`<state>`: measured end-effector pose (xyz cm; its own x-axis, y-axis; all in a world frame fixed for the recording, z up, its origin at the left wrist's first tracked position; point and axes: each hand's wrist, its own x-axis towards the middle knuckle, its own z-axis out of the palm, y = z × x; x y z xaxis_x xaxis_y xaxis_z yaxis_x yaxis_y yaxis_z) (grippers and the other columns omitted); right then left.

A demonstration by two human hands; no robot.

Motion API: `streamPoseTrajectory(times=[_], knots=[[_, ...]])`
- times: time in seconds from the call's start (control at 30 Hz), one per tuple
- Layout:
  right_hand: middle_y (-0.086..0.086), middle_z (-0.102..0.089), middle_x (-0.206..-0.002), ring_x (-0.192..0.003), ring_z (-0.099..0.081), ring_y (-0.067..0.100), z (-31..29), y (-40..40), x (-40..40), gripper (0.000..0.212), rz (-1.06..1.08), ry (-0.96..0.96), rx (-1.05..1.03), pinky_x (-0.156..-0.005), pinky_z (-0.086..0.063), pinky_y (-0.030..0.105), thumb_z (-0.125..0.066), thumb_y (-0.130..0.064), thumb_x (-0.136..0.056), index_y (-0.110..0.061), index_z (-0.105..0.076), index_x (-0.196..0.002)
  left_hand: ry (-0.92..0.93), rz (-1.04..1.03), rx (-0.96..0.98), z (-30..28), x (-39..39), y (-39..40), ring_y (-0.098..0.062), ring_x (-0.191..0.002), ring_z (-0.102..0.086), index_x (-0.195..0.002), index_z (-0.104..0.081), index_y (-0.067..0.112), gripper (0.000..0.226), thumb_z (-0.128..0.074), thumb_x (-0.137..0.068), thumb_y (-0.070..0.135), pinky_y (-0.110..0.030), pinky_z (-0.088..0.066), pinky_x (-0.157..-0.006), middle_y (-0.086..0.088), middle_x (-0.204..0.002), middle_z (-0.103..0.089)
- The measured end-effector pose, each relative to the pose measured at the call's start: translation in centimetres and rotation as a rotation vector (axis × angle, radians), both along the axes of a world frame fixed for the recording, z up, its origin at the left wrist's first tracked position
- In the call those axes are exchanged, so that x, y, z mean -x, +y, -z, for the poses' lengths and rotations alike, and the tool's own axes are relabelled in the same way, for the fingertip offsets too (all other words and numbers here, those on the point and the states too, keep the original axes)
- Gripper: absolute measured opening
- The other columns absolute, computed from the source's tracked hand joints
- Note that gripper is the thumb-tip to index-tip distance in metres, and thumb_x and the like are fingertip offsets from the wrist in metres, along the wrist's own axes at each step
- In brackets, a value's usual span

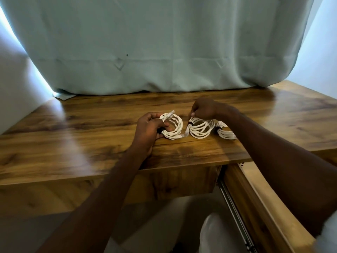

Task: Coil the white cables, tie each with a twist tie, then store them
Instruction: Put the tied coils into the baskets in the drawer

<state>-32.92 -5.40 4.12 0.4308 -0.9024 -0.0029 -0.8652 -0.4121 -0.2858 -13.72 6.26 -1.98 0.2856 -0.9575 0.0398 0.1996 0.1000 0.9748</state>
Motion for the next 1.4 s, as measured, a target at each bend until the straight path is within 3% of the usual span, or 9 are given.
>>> streamPoseTrajectory(times=[0.3,0.43,0.63,0.8,0.93,1.07,1.17,1.3,1.4], knots=[[-0.001,-0.064,-0.081,-0.076,-0.063,0.017,0.0,1.8,1.7,0.017,0.086,-0.552,0.16,-0.065,-0.042,0.027,-0.053,-0.012,-0.103,-0.012,-0.069,-0.098,0.121,0.034,0.034,-0.5,-0.6,0.9,-0.033,-0.078,-0.072,-0.118,-0.06,-0.004,0.031,-0.056,-0.089,-0.014,-0.049,-0.063,-0.078,-0.024,-0.097,-0.071],[-0.008,-0.061,-0.08,-0.071,-0.057,0.01,-0.4,4.2,4.8,0.018,0.169,-0.715,0.258,-0.065,-0.041,0.026,-0.05,-0.015,-0.104,-0.014,-0.067,-0.101,0.173,0.144,0.076,-1.2,0.2,2.7,-0.032,-0.083,-0.071,-0.132,-0.051,-0.01,0.039,-0.053,-0.094,-0.011,-0.054,-0.061,-0.081,-0.025,-0.102,-0.068],[-0.004,-0.06,-0.075,-0.062,-0.054,0.013,-0.1,9.9,14.1,0.024,0.34,-0.879,0.298,-0.063,-0.047,0.034,-0.048,-0.02,-0.102,-0.024,-0.062,-0.083,0.15,0.446,0.081,-2.4,9.5,7.1,-0.031,-0.074,-0.073,-0.127,-0.056,-0.006,0.037,-0.052,-0.091,-0.012,-0.039,-0.062,-0.07,-0.024,-0.096,-0.07],[0.001,-0.061,-0.076,-0.062,-0.053,0.012,1.6,15.9,25.0,0.027,0.564,-0.856,0.291,-0.061,-0.046,0.03,-0.048,-0.011,-0.103,-0.018,-0.065,-0.082,0.062,0.701,-0.076,-2.3,20.4,8.8,-0.033,-0.074,-0.07,-0.124,-0.057,-0.011,0.035,-0.051,-0.09,-0.016,-0.042,-0.063,-0.072,-0.024,-0.093,-0.069],[-0.004,-0.062,-0.071,-0.072,-0.058,0.019,4.5,20.1,32.2,0.021,0.792,-0.744,0.31,-0.071,-0.047,0.039,-0.049,-0.023,-0.088,-0.02,-0.062,-0.072,-0.152,0.881,-0.209,-1.1,26.3,9.5,-0.026,-0.066,-0.07,-0.115,-0.063,-0.01,0.028,-0.053,-0.09,-0.017,-0.038,-0.063,-0.065,-0.023,-0.089,-0.069],[0.019,-0.067,-0.083,-0.075,-0.06,0.03,7.8,22.5,37.5,0.03,0.991,-0.611,0.22,-0.07,-0.053,0.05,-0.047,-0.026,-0.086,-0.003,-0.067,-0.087,-0.352,0.956,-0.3,0.6,28.3,9.6,-0.03,-0.073,-0.071,-0.099,-0.065,-0.004,0.021,-0.051,-0.09,-0.016,-0.046,-0.062,-0.077,-0.025,-0.089,-0.07],[0.018,-0.065,-0.083,-0.072,-0.059,0.029,10.1,22.9,38.6,0.024,1.032,-0.495,0.101,-0.059,-0.045,0.036,-0.047,-0.015,-0.093,0.0,-0.067,-0.093,-0.568,0.925,-0.327,1.9,28.0,8.8,-0.031,-0.079,-0.076,-0.101,-0.066,-0.005,0.02,-0.059,-0.086,-0.015,-0.05,-0.064,-0.081,-0.023,-0.092,-0.075],[0.017,-0.069,-0.096,-0.083,-0.067,0.032,12.2,22.7,37.5,0.02,0.98,-0.297,0.037,-0.072,-0.058,0.044,-0.052,-0.011,-0.097,0.0,-0.068,-0.101,-1.092,0.832,-0.132,3.0,28.9,8.3,-0.024,-0.101,-0.071,-0.119,-0.063,0.009,0.034,-0.069,-0.086,-0.001,-0.035,-0.056,-0.08,-0.011,-0.116,-0.071],[0.013,-0.073,-0.096,-0.087,-0.067,0.031,12.9,23.0,36.5,0.013,0.899,-0.025,0.087,-0.072,-0.052,0.039,-0.066,-0.018,-0.091,-0.006,-0.07,-0.095,-1.391,0.708,0.052,3.2,29.1,8.0,-0.026,-0.12,-0.059,-0.127,-0.062,0.016,0.037,-0.07,-0.091,0.012,-0.03,-0.046,-0.088,-0.008,-0.133,-0.06]])
